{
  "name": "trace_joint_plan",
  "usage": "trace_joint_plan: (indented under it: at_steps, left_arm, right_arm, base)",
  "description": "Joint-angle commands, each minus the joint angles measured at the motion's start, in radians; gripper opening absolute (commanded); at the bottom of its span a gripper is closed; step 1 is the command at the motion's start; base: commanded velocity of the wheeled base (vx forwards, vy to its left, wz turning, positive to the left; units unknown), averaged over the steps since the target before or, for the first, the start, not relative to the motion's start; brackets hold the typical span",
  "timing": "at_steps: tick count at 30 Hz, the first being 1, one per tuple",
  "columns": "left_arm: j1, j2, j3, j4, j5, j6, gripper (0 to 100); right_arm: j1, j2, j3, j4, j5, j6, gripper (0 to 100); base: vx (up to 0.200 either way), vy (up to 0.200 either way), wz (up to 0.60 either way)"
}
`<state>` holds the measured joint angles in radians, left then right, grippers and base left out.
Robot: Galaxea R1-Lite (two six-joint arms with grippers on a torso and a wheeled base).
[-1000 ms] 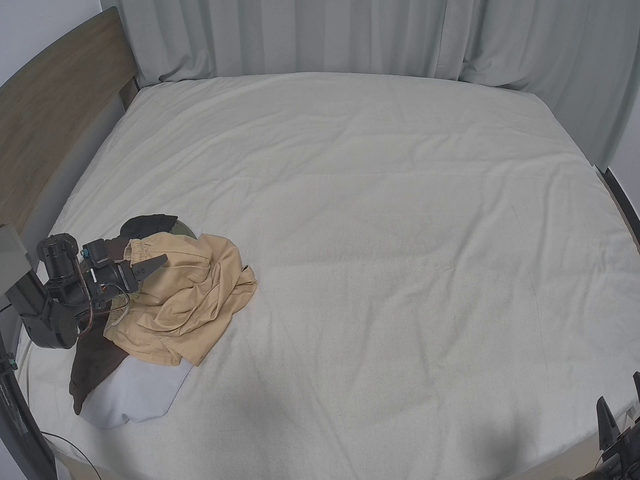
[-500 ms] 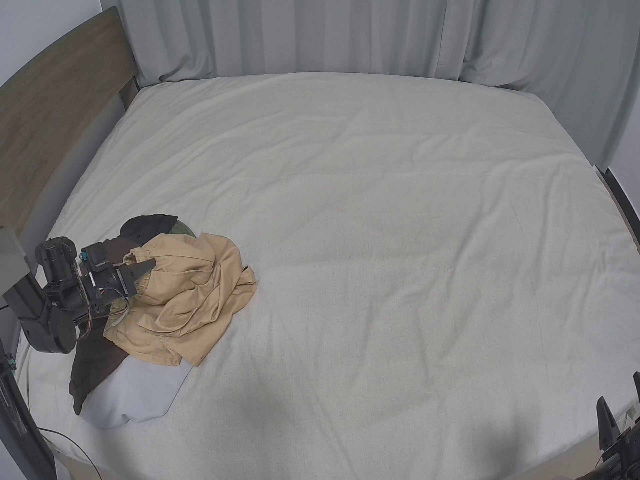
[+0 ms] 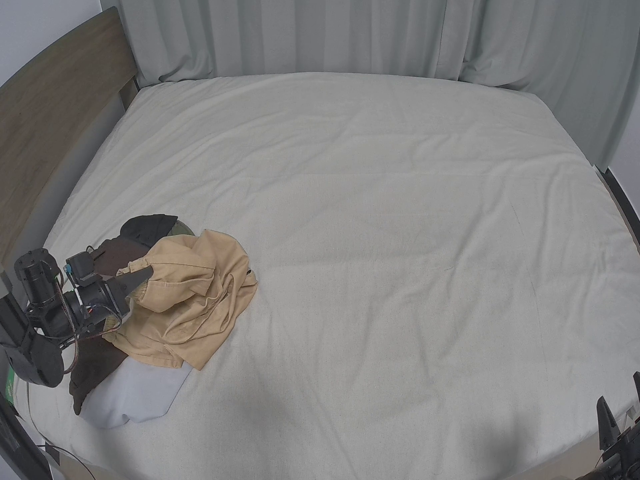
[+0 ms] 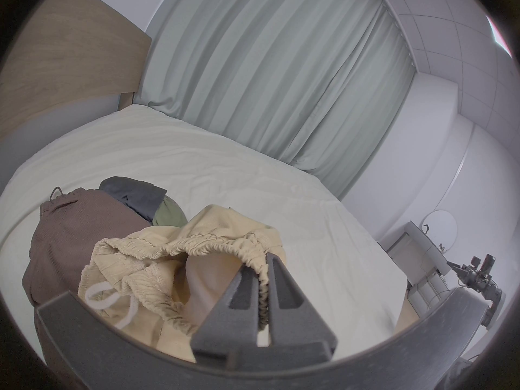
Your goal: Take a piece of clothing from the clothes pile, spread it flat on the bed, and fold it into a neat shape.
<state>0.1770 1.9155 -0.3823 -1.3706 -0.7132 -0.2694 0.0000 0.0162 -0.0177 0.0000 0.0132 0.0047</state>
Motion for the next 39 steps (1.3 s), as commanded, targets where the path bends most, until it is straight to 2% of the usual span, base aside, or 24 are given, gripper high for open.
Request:
trace_joint_plan:
  at_steps: [1, 10, 20, 25, 29, 30, 33, 39]
  left_arm:
    - [-0.021, -0.104, 0.071, -0.01, 0.0, -0.007, 0]
    - [-0.047, -0.191, 0.128, -0.015, 0.004, -0.011, 0]
    - [-0.077, -0.216, 0.137, -0.034, 0.066, -0.053, 0]
    - [-0.116, -0.254, 0.145, -0.079, 0.115, -0.191, 0]
    - [-0.152, -0.254, 0.143, -0.114, 0.212, -0.292, 0]
    - [-0.152, -0.254, 0.143, -0.114, 0.212, -0.292, 0]
    - [-0.192, -0.254, 0.152, -0.166, 0.278, -0.399, 0]
    - [-0.229, -0.274, 0.157, -0.176, 0.347, -0.504, 0]
  right_arm:
    - [0.0, -0.016, 0.018, 0.0, 0.001, 0.0, 100]
    - [0.0, -0.016, 0.018, 0.0, 0.001, 0.0, 100]
    - [0.0, -0.016, 0.018, 0.0, 0.001, 0.0, 100]
    - [0.0, -0.016, 0.018, 0.0, 0.001, 0.0, 100]
    - [0.002, -0.016, 0.018, 0.0, -0.002, 0.0, 100]
    - [0.002, -0.016, 0.018, 0.0, -0.002, 0.0, 100]
    - [0.0, -0.016, 0.018, 0.0, -0.002, 0.0, 100]
    - [0.0, -0.016, 0.018, 0.0, -0.002, 0.001, 100]
  base:
    - [0.0, 0.0, 0.0]
    - [0.0, 0.0, 0.0]
    - [0.0, 0.0, 0.0]
    - [0.0, 0.0, 0.0]
    - [0.0, 0.0, 0.0]
    - [0.0, 0.0, 0.0]
    - [0.0, 0.0, 0.0]
    - [0.0, 0.0, 0.0]
